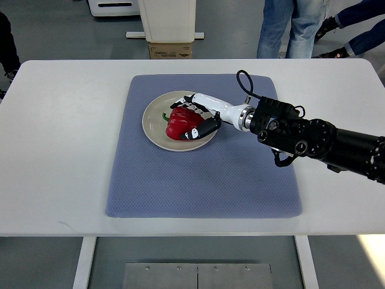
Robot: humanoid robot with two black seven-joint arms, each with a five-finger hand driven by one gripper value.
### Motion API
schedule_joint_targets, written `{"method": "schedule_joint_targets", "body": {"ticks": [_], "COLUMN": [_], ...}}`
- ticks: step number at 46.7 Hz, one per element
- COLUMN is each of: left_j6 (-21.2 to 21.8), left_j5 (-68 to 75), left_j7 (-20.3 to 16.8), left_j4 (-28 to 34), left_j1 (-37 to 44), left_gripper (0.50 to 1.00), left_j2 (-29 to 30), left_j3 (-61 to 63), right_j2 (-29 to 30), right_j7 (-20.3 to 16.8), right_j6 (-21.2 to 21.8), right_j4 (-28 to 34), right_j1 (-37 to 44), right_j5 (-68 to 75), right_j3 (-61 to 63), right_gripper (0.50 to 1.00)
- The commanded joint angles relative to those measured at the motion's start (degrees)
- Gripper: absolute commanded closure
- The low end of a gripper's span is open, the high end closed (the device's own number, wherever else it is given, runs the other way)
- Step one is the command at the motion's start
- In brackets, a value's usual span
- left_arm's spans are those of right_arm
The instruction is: Place red pepper on plate with right hand
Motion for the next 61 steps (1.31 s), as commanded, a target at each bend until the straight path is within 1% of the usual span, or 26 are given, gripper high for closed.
{"method": "schedule_joint_targets", "body": {"ticks": [1, 3, 5, 10, 13, 17, 25, 31, 44, 49, 54, 61], "left_j6": [0.03, 0.03, 0.03, 0.03, -0.06, -0.06, 0.03, -0.06, -0.06, -0.06, -0.06, 0.03], "left_j5": [0.0, 0.0, 0.0, 0.0, 0.0, 0.0, 0.0, 0.0, 0.0, 0.0, 0.0, 0.0], "left_j7": [0.0, 0.0, 0.0, 0.0, 0.0, 0.0, 0.0, 0.0, 0.0, 0.0, 0.0, 0.0], "left_j4": [0.0, 0.0, 0.0, 0.0, 0.0, 0.0, 0.0, 0.0, 0.0, 0.0, 0.0, 0.0], "left_j1": [-0.04, 0.04, 0.04, -0.04, 0.04, 0.04, -0.04, 0.04, -0.04, 0.04, 0.04, 0.04], "left_gripper": [0.5, 0.5, 0.5, 0.5, 0.5, 0.5, 0.5, 0.5, 0.5, 0.5, 0.5, 0.5], "left_j2": [0.0, 0.0, 0.0, 0.0, 0.0, 0.0, 0.0, 0.0, 0.0, 0.0, 0.0, 0.0], "left_j3": [0.0, 0.0, 0.0, 0.0, 0.0, 0.0, 0.0, 0.0, 0.0, 0.0, 0.0, 0.0], "right_j2": [0.0, 0.0, 0.0, 0.0, 0.0, 0.0, 0.0, 0.0, 0.0, 0.0, 0.0, 0.0], "right_j7": [-0.13, -0.13, -0.13, -0.22, -0.31, -0.31, -0.31, -0.31, -0.57, -0.92, -2.5, -2.68], "right_j6": [-0.22, -0.3, -0.39, -0.74, -0.92, -1.01, -1.01, -1.01, -0.92, -0.92, -0.92, -1.01], "right_j4": [-0.15, -0.24, -0.32, -0.41, -0.41, -0.41, -0.5, -0.67, -1.11, -1.55, -1.55, -2.96], "right_j1": [-0.11, -0.11, -0.11, -0.37, -0.46, -0.46, -0.46, -0.37, 0.06, -0.11, -0.46, -2.04], "right_j5": [-0.16, -0.16, -0.16, -0.16, -0.08, -0.08, -0.08, -0.08, 0.01, 0.01, 0.19, 0.54], "right_j3": [0.0, 0.0, 0.0, 0.0, 0.0, 0.0, 0.0, 0.7, 4.92, 9.75, 14.67, 19.24], "right_gripper": [0.984, 0.923, 0.896, 0.794, 0.71, 0.628, 0.517, 0.502, 0.5, 0.5, 0.5, 0.5]}}
